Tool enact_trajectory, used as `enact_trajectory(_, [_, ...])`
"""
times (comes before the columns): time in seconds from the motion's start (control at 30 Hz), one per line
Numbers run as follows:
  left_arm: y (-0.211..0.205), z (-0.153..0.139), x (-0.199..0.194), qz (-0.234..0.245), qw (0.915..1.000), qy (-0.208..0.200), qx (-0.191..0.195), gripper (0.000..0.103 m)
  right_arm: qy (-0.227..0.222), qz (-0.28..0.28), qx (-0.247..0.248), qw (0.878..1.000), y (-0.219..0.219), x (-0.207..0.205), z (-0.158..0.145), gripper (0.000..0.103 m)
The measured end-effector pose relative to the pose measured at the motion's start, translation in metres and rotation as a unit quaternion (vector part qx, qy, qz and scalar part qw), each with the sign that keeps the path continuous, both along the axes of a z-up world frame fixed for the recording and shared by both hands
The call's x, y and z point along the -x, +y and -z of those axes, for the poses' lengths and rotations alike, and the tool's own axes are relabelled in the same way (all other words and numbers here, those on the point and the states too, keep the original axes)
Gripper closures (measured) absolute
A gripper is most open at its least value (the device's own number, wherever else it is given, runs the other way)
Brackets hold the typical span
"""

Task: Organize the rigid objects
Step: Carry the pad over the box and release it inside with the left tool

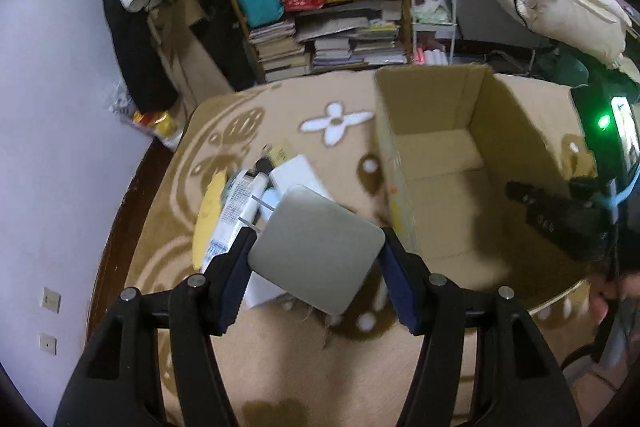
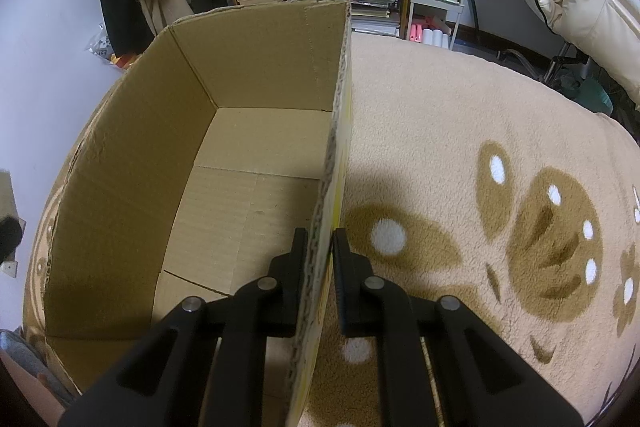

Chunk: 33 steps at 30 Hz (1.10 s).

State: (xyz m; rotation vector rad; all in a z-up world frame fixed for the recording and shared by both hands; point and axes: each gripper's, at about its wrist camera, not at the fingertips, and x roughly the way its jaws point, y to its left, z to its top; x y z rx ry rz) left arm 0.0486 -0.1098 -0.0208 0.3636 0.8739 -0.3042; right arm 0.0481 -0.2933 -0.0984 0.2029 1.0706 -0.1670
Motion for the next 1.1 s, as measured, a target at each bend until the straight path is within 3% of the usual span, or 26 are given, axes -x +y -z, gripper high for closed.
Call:
enact_trajectory(0.3, [-0.047,-0.011,-0.007,0.033,0.9989,-0.007,0.031,0.043,0.000,0.000,-0.001,1.000,0.000,0.000,0.000,0.090])
enact_trajectory(0.47, [-0.063,0.002,-0.016,0.041,0.9981,0.023,0.040,0.043,0.000,0.000,-0.002,1.000,0.000,0.000,0.000,0.090])
enact_trajectory(0.77, [-0.070,0.021,-0.029,0.037,0.9939,0.067,0.079,0.043,0.000,0.001,-0.005,1.000,0.000,0.000,0.002,0.090])
enact_trajectory(1.1, [-0.072,0.020,-0.033,0.031,0.9945,0.065,0.077,0.043,-0.001,0.002,-0.008,1.000,-0.001,0.002,0.002,0.090])
